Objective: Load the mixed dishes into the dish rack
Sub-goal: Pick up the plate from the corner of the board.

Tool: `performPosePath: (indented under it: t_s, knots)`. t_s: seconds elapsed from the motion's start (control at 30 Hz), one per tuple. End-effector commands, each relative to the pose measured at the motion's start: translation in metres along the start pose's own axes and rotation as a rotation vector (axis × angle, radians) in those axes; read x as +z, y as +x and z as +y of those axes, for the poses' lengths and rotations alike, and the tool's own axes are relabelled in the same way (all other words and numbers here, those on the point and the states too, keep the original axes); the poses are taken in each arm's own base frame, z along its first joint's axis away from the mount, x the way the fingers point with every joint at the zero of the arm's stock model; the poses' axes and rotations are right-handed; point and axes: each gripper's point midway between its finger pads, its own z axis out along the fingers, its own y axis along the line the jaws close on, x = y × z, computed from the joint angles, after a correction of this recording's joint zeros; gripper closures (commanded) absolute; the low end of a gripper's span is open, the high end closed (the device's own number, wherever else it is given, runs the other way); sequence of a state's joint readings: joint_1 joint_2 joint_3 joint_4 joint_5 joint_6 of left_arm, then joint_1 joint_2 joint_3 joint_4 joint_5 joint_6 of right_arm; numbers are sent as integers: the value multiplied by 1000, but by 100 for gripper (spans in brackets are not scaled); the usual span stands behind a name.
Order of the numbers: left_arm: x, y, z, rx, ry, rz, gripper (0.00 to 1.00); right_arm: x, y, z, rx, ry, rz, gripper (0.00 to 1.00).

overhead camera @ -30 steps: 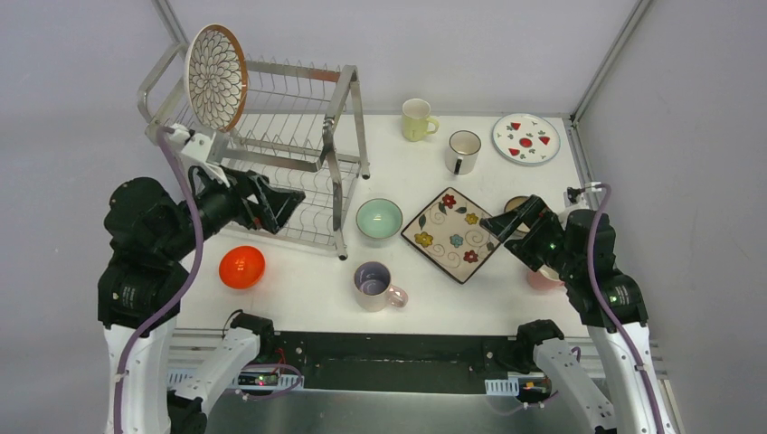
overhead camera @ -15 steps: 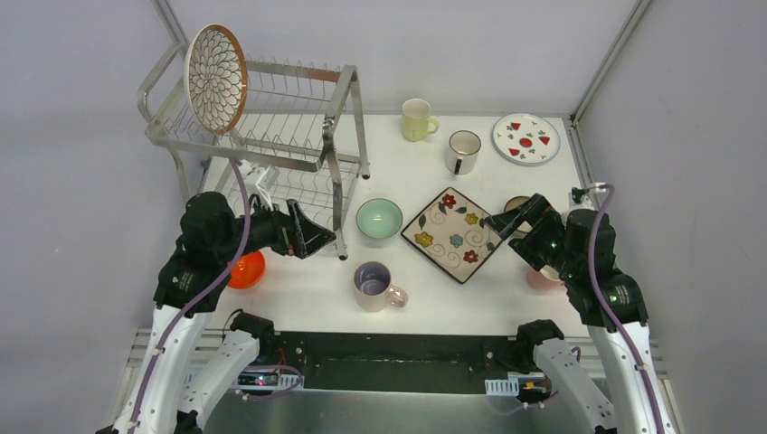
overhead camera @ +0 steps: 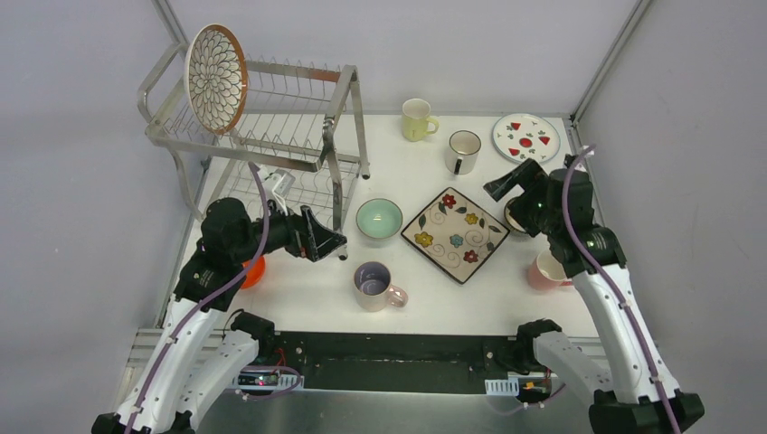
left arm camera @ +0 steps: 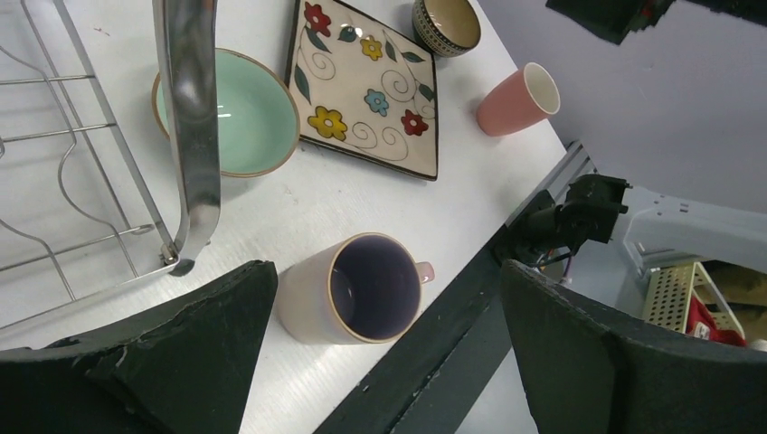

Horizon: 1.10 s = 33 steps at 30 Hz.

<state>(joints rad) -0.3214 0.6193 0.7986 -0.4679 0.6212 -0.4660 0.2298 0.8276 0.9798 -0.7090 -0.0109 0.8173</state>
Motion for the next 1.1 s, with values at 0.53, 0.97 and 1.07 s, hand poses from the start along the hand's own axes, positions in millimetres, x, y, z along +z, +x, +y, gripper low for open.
performPosePath:
  t_s: [0.53,0.97,1.07]
  knots:
    - [-16,20,33,134,-136,-44,1,75,-123,-14,8,128,-255,5]
    - [-26,12,34,181,-175,-93,1,162,-169,-118,297,193,-249,36]
    - [-25,12,35,158,-183,-89,1,179,-176,-144,360,220,-256,42]
